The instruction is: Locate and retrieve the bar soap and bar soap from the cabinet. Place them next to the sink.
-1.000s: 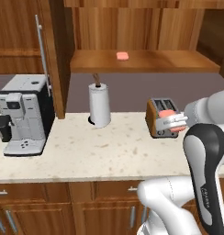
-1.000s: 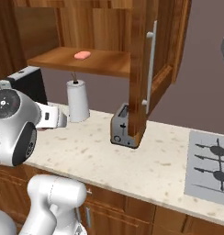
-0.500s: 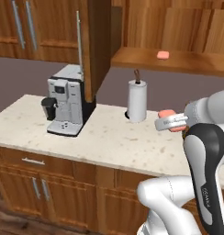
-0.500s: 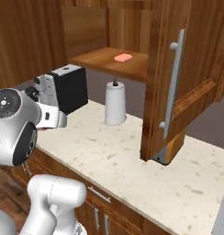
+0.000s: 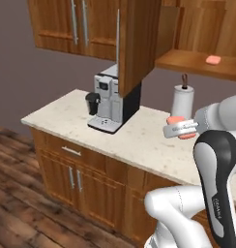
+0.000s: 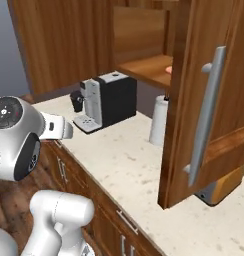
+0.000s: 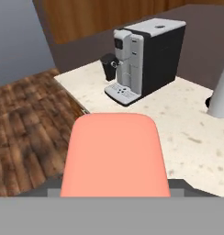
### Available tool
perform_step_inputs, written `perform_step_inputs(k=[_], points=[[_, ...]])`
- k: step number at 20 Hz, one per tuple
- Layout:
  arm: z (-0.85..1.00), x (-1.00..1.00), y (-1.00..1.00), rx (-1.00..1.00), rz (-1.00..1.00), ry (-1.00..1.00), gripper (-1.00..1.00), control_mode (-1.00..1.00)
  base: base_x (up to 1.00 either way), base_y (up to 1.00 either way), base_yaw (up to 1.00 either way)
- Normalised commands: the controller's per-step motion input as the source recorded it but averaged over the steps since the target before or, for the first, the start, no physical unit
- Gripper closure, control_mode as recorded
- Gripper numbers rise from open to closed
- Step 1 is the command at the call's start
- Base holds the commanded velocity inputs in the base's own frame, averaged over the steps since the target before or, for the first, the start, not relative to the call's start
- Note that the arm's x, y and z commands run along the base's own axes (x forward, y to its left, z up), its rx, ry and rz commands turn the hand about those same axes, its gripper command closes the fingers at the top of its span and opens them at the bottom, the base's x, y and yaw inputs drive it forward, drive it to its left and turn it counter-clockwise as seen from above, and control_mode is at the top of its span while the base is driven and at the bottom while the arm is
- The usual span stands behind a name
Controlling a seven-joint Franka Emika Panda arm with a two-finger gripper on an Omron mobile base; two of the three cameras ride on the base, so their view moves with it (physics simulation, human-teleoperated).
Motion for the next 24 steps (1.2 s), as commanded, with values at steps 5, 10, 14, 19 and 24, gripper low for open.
perform_step_inputs(k=[5,10,14,19,24], points=[[0.00,0.00,0.00,0.00,0.00,0.00,1.00,1.00,0.00,0.14,0.50],[0.00,0.00,0.00,0.00,0.00,0.00,1.00,1.00,0.00,0.13,0.50],[0.00,0.00,0.00,0.00,0.00,0.00,1.00,1.00,0.00,0.17,0.50],[0.00,0.00,0.00,0.00,0.00,0.00,1.00,1.00,0.00,0.19,0.50],[0.00,0.00,0.00,0.00,0.00,0.00,1.00,1.00,0.00,0.20,0.50]])
